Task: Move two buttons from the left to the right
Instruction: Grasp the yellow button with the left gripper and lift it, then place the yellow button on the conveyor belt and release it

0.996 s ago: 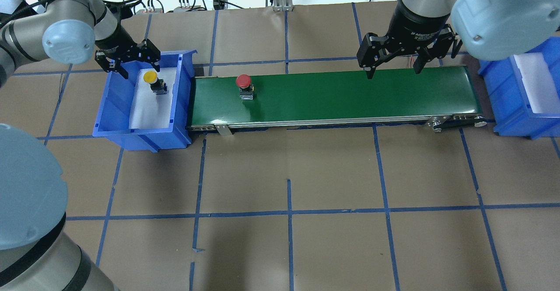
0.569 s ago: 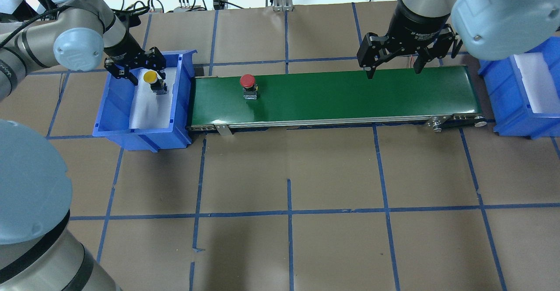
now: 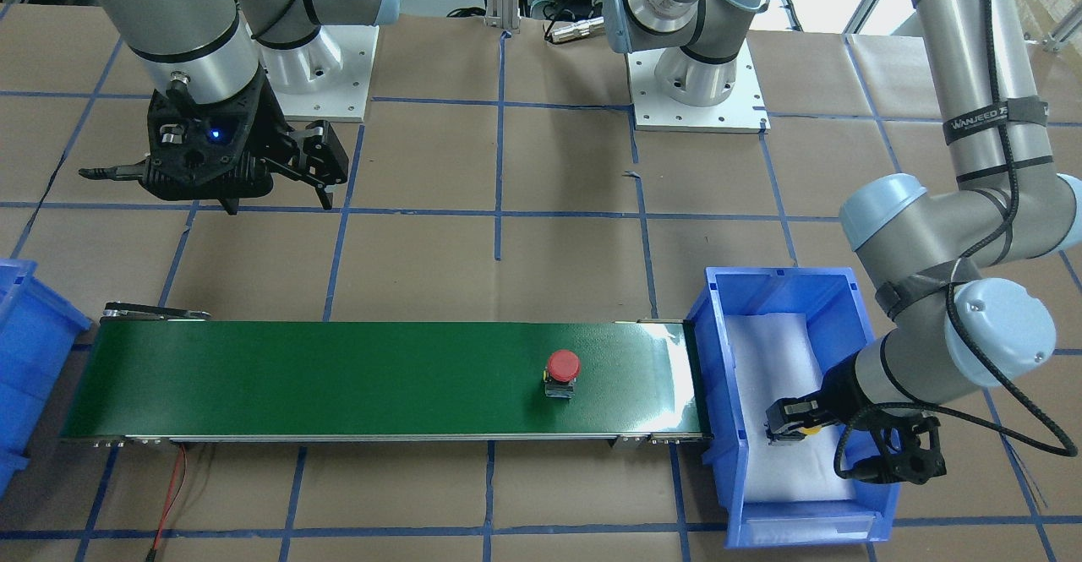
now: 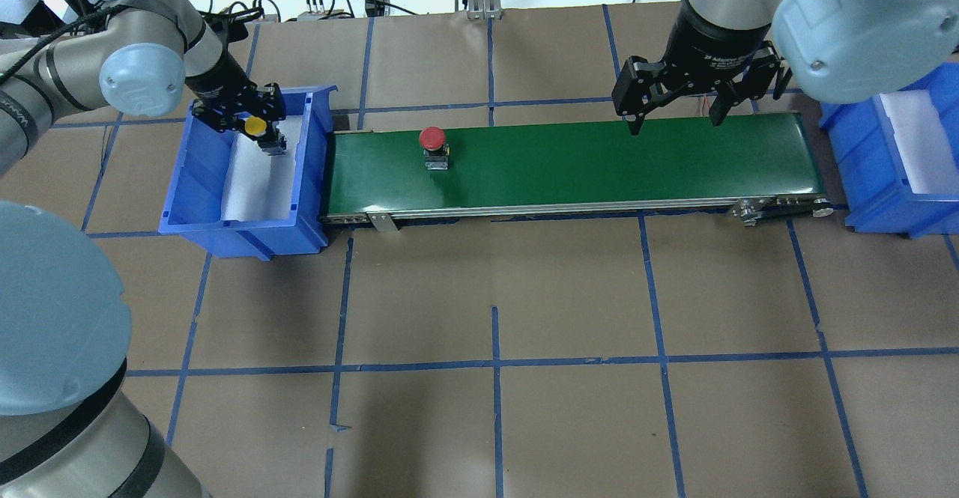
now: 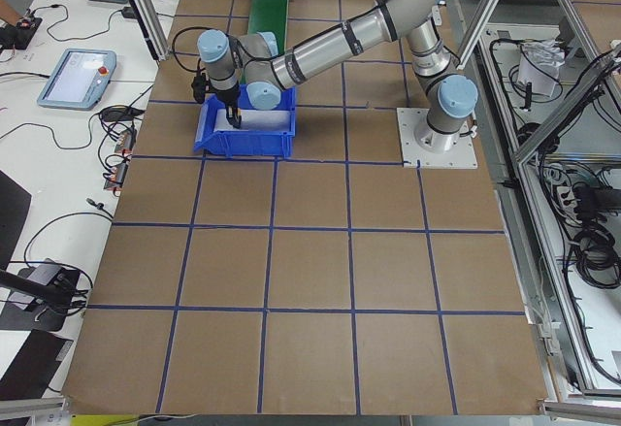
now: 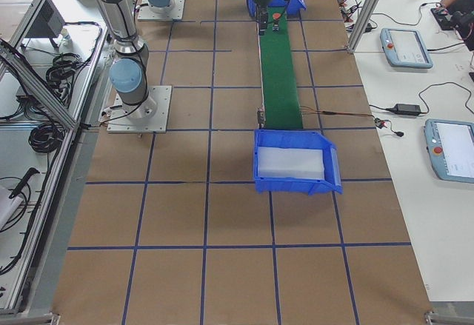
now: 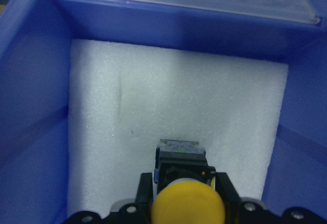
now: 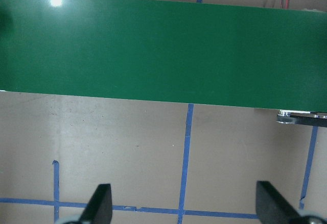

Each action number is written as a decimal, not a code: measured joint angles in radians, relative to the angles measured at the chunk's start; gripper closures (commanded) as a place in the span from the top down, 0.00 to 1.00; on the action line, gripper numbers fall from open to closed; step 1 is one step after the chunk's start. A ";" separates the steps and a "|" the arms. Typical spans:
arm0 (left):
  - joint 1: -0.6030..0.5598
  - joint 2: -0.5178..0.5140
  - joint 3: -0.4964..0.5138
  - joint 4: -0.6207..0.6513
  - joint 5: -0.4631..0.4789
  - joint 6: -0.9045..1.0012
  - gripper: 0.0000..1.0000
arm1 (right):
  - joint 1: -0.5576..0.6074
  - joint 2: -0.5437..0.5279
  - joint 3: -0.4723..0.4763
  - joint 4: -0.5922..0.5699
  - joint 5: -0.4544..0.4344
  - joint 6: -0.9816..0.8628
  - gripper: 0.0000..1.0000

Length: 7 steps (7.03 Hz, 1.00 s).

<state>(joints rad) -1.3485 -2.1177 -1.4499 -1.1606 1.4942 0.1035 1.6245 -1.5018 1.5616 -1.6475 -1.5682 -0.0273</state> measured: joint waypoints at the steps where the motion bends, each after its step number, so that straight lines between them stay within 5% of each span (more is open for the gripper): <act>1: -0.005 0.008 0.040 -0.030 0.006 -0.001 0.39 | 0.000 0.000 0.000 0.000 0.000 0.000 1.00; 2: -0.021 0.028 0.088 -0.095 0.010 -0.005 0.43 | 0.000 0.000 0.000 0.000 0.000 0.000 1.00; 4: -0.099 0.093 0.140 -0.193 0.015 -0.045 0.33 | -0.001 0.000 0.000 0.000 0.000 0.000 1.00; 7: -0.254 0.111 0.114 -0.232 0.015 -0.152 0.30 | 0.000 0.000 0.000 0.000 0.000 0.000 1.00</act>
<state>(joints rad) -1.6025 -2.0067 -1.3358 -1.3923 1.5097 -0.0480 1.6243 -1.5018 1.5616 -1.6475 -1.5681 -0.0270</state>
